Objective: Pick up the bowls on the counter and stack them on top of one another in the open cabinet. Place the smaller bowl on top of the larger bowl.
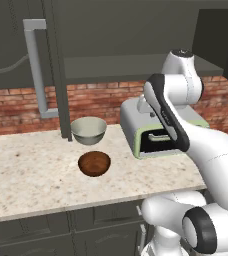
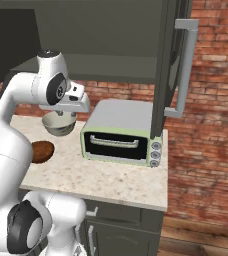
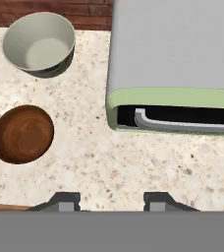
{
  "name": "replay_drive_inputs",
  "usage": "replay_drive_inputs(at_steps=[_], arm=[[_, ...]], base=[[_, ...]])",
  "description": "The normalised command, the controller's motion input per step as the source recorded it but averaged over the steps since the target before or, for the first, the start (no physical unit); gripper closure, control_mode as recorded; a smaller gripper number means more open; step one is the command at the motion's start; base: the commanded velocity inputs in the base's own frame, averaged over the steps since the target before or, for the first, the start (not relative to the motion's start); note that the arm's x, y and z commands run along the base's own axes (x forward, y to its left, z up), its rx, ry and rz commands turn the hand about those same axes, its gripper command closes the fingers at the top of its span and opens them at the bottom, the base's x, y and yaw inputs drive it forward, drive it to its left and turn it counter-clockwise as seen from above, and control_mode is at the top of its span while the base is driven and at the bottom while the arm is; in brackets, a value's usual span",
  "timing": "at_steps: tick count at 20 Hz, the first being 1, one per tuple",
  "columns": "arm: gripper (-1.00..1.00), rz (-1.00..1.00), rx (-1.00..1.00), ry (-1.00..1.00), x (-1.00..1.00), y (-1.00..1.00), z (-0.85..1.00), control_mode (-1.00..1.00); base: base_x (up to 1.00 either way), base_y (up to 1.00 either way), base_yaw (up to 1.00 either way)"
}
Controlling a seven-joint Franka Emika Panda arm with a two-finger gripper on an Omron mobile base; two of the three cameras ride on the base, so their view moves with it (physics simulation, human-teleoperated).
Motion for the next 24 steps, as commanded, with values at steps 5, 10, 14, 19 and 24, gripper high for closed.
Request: replay_drive_inputs(at_steps=[5, 10, 14, 19, 24], arm=[[-1.00, 0.00, -0.07, 0.05, 0.02, 0.05, -0.03, -1.00], [-1.00, -0.04, 0.11, 0.09, -0.28, 0.12, -0.50, -1.00], [-1.00, -0.11, 0.21, 0.15, -0.23, 0.62, -0.95, -1.00], [-1.00, -0.02, 0.43, 0.03, -0.34, 0.52, -1.00, -1.00], [-1.00, -0.06, 0.12, 0.07, 0.30, 0.81, -0.89, -1.00]], base=[[0.00, 0.00, 0.00], [0.00, 0.00, 0.00], [0.00, 0.00, 0.00], [0.00, 0.00, 0.00], [0.00, 0.00, 0.00]])
